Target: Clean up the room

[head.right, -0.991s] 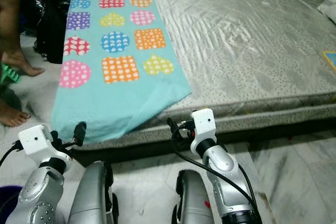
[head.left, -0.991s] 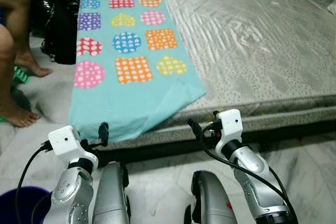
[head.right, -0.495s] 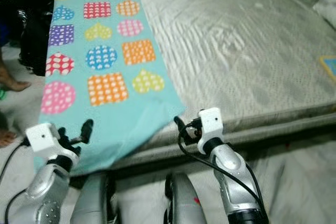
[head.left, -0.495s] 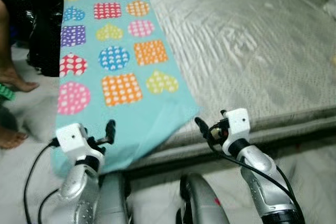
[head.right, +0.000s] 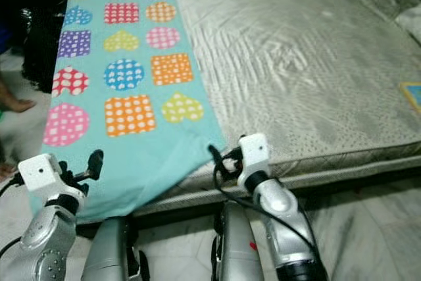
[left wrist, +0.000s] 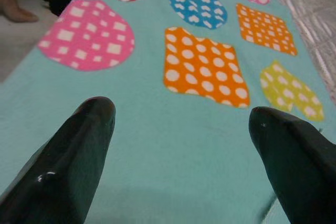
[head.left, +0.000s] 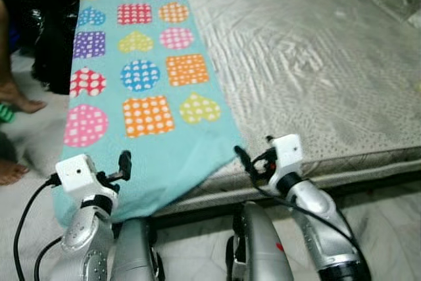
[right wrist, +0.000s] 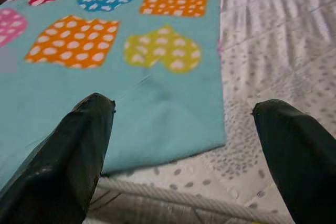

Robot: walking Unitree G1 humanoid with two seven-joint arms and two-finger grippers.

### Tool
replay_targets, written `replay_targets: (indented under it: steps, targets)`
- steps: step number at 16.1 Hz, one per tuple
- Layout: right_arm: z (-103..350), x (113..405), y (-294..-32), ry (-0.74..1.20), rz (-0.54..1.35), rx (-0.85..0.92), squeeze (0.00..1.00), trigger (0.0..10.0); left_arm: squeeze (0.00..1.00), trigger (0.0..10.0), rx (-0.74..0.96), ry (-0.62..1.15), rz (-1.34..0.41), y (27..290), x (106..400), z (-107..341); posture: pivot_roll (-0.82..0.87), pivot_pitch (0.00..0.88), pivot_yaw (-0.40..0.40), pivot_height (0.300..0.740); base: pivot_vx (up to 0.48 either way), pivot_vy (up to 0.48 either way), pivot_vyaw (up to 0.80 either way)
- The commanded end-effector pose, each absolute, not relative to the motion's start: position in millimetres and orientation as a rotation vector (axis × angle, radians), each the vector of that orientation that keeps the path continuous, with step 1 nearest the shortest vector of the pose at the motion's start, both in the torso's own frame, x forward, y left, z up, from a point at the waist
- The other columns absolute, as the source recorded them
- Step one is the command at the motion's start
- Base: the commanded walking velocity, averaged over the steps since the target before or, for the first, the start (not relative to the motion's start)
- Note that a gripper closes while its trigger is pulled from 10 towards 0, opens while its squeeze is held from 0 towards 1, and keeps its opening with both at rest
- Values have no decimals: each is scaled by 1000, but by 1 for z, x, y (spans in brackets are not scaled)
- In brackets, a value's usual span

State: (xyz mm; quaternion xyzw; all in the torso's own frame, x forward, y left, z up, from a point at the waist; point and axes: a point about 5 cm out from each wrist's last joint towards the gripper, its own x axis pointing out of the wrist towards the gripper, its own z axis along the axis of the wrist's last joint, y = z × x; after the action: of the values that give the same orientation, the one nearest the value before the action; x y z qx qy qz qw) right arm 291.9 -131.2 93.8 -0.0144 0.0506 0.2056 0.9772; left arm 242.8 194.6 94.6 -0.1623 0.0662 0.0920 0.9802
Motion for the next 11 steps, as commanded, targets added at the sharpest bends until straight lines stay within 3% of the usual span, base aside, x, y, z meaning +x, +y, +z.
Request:
replay_targets:
  steps: [1,6,11]
  targets:
    - [94,292,-135,103,402,-38,0,10000,0,10000,-327,152,189,195,241,91,-69,220,-45,585,0,0,0]
    - [94,292,-134,103,409,-13,0,10000,0,10000,-326,173,211,197,241,88,-70,225,-44,585,0,0,0]
    - [93,290,-132,102,431,-7,0,10000,0,10000,-329,176,214,197,241,88,-70,228,-44,535,0,0,0]
